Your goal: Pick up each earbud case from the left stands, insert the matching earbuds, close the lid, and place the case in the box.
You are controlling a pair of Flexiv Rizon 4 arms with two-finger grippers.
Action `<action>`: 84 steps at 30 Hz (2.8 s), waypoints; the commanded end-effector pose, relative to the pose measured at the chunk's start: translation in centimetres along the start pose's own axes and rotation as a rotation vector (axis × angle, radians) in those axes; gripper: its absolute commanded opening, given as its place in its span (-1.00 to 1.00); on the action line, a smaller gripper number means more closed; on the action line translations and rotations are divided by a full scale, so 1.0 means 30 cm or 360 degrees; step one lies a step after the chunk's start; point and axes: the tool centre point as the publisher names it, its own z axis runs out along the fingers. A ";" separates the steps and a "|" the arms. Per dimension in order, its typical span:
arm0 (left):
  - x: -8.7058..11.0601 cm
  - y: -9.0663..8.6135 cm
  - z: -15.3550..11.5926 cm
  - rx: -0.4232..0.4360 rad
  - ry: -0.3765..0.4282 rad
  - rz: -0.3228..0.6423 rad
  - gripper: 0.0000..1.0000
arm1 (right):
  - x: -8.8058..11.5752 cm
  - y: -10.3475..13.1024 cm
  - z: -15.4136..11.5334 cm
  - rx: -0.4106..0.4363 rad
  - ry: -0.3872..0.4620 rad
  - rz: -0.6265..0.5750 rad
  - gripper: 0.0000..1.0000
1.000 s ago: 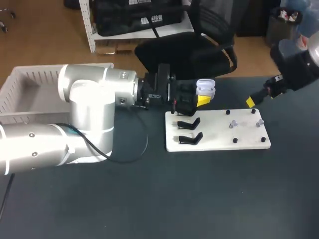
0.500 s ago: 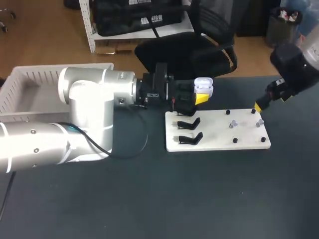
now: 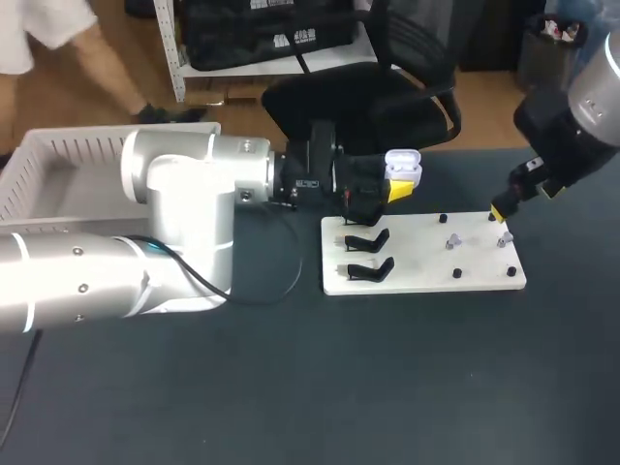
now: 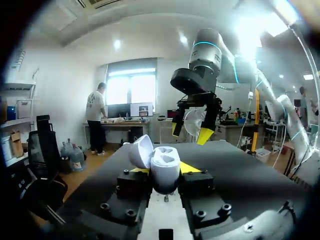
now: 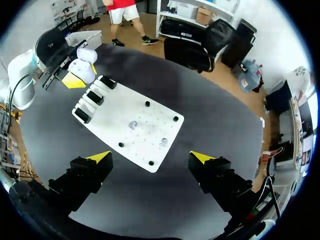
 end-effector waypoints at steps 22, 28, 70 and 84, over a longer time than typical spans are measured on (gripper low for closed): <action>0.005 -0.013 0.017 -0.0015 -0.0014 0.0020 -1.00 | 0.004 -0.029 0.020 0.0157 0.0089 -0.0072 1.00; 0.005 -0.013 0.017 -0.0015 -0.0014 0.0020 -1.00 | 0.013 -0.061 0.050 0.0204 0.0163 -0.0135 1.00; 0.005 -0.013 0.017 -0.0015 -0.0014 0.0020 -1.00 | 0.057 -0.079 0.323 0.0029 0.0344 -0.0076 0.08; 0.005 -0.013 0.017 -0.0015 -0.0014 0.0020 -1.00 | 0.050 -0.084 0.343 0.0038 0.0377 -0.0052 -0.09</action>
